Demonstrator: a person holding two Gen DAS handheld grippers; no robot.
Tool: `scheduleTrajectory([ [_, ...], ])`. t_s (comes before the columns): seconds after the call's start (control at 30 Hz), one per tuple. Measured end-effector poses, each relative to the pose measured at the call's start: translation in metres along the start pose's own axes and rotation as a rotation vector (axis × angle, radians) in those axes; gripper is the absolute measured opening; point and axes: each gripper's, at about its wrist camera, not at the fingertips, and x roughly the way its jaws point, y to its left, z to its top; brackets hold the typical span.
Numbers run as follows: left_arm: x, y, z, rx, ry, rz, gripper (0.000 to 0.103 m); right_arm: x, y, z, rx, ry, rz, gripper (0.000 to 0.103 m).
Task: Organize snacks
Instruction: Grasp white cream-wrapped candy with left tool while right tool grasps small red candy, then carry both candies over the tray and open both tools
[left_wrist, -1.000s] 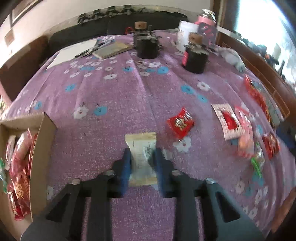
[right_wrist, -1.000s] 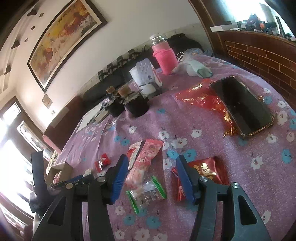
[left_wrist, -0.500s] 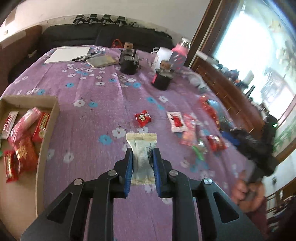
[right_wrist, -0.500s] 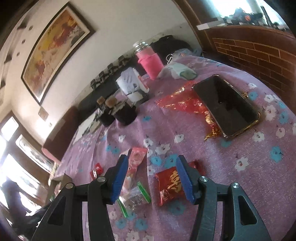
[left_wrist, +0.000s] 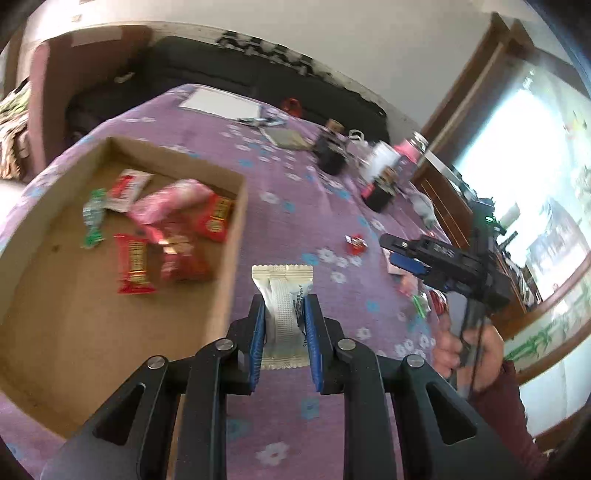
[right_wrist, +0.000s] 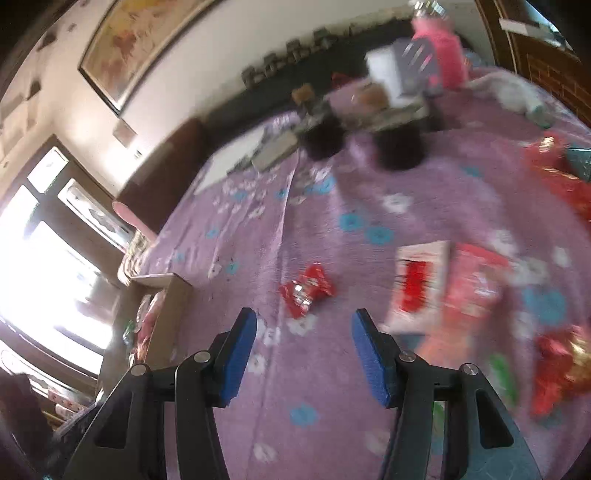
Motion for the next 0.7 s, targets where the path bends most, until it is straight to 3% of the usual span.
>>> scheduleTrajectory([
  [0.13, -0.014, 0.028, 0.001, -0.046, -0.024, 0.015, 0.018, 0.034, 0.006, 0.010, 0.044, 0.050, -0.084, 0.052],
  [0.27, -0.023, 0.053, 0.003, -0.086, -0.039, 0.028, 0.018, 0.048, 0.012, 0.017, 0.059, 0.038, -0.157, 0.046],
  [0.33, -0.026, 0.065, 0.004, -0.103, -0.044, 0.039, 0.018, 0.053, 0.017, 0.017, 0.044, 0.044, -0.204, 0.023],
  [0.5, -0.034, 0.090, 0.007, -0.143, -0.053, 0.067, 0.018, 0.052, 0.032, 0.011, -0.048, 0.032, -0.280, 0.021],
  [0.6, -0.038, 0.103, 0.007, -0.162, -0.058, 0.080, 0.018, 0.042, 0.036, 0.007, -0.052, 0.014, -0.255, 0.021],
  [0.7, -0.036, 0.114, 0.010, -0.171, -0.043, 0.112, 0.018, 0.027, 0.051, 0.005, -0.055, -0.004, -0.178, 0.021],
])
